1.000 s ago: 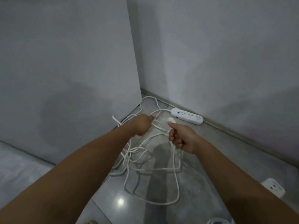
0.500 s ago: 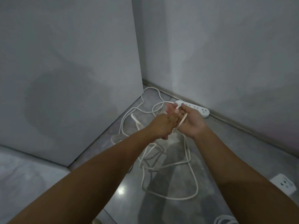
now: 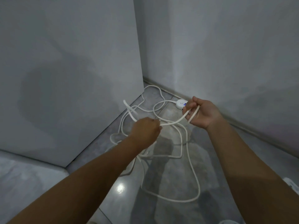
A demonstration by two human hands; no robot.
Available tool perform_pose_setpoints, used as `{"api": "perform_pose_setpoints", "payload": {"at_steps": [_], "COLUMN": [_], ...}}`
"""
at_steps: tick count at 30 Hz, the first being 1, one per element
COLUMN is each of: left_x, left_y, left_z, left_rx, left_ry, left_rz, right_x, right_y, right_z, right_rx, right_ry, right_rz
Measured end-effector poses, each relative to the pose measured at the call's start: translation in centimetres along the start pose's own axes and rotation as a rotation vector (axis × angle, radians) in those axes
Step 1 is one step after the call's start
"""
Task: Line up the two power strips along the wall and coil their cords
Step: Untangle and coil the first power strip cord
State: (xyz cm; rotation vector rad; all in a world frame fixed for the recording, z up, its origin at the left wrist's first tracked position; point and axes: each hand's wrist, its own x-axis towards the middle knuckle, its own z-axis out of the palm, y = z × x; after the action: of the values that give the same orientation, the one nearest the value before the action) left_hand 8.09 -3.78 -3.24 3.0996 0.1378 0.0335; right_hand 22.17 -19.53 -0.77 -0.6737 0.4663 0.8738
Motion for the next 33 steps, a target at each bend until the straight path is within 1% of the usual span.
{"api": "perform_pose_setpoints", "payload": {"at_steps": [2,4,6,7,8,9,11,12,13,15,16,17,18,20,22,23,24,26,28,29,31,33], "left_x": [0.3,0.8,1.4,1.6,1.7,1.7,1.5,1.2,0.8,-0.3,-0.6,-0.8,-0.9,-0.8,-1.1,-1.4,-1.7,-2.1,-2.2,-2.0,-1.2,-0.7], "left_y": [-0.8,-1.3,-1.5,-1.7,-2.0,-2.6,-4.1,-4.5,-4.7,-4.6,-4.7,-5.1,-5.6,-7.0,-7.9,-8.0,-8.0,-7.7,-7.4,-7.1,-6.8,-6.6], "left_z": [0.2,0.1,-0.4,-0.8,-1.1,-1.2,-0.7,-0.5,-0.2,0.0,0.0,0.0,-0.4,-1.3,-2.2,-2.6,-2.8,-3.5,-3.7,-4.0,-3.9,-3.5], "left_rx": [0.178,0.270,0.256,0.223,0.176,0.115,0.071,0.086,0.134,0.234,0.270,0.291,0.296,0.235,0.071,0.010,-0.019,-0.062,-0.176,-0.279,-0.570,-0.854], "left_ry": [-0.066,-0.166,-0.212,-0.199,-0.146,-0.027,0.279,0.380,0.442,0.518,0.503,0.458,0.370,0.142,-0.067,-0.108,-0.090,-0.088,-0.092,-0.099,-0.112,-0.176], "left_rz": [-0.001,-0.013,-0.002,0.046,0.144,0.278,0.518,0.583,0.601,0.503,0.407,0.315,0.247,0.222,0.223,0.220,0.212,0.124,-0.030,-0.148,-0.425,-0.661], "right_x": [-0.2,-0.4,-0.5,-0.6,-0.8,-0.9,-1.1,-1.2,-1.2,-1.3,-1.5,-1.7,-1.9,-2.4,-2.7,-2.8,-2.8,-2.7,-2.5,-2.3,-2.3,-2.5], "right_y": [0.1,0.4,0.7,0.7,0.5,0.3,0.2,0.2,0.4,0.8,0.9,0.8,0.5,-0.2,-0.9,-1.2,-1.5,-1.7,-1.0,-0.3,0.7,0.5], "right_z": [0.2,0.4,0.4,0.2,0.1,-0.1,-0.1,0.0,0.2,0.8,1.0,1.2,1.3,1.3,1.2,1.0,0.9,0.4,-0.2,-0.3,0.0,0.8], "right_rx": [-0.117,-0.192,-0.227,-0.245,-0.263,-0.275,-0.264,-0.265,-0.277,-0.295,-0.297,-0.300,-0.311,-0.363,-0.421,-0.428,-0.415,-0.369,-0.385,-0.398,-0.352,-0.218], "right_ry": [0.060,0.114,0.144,0.154,0.158,0.159,0.162,0.163,0.159,0.139,0.127,0.118,0.109,0.110,0.140,0.155,0.168,0.191,0.212,0.200,0.122,0.038], "right_rz": [0.012,0.014,0.016,0.019,0.026,0.036,0.061,0.072,0.079,0.088,0.092,0.094,0.095,0.078,0.030,0.000,-0.027,-0.060,-0.055,-0.028,0.052,0.101]}}
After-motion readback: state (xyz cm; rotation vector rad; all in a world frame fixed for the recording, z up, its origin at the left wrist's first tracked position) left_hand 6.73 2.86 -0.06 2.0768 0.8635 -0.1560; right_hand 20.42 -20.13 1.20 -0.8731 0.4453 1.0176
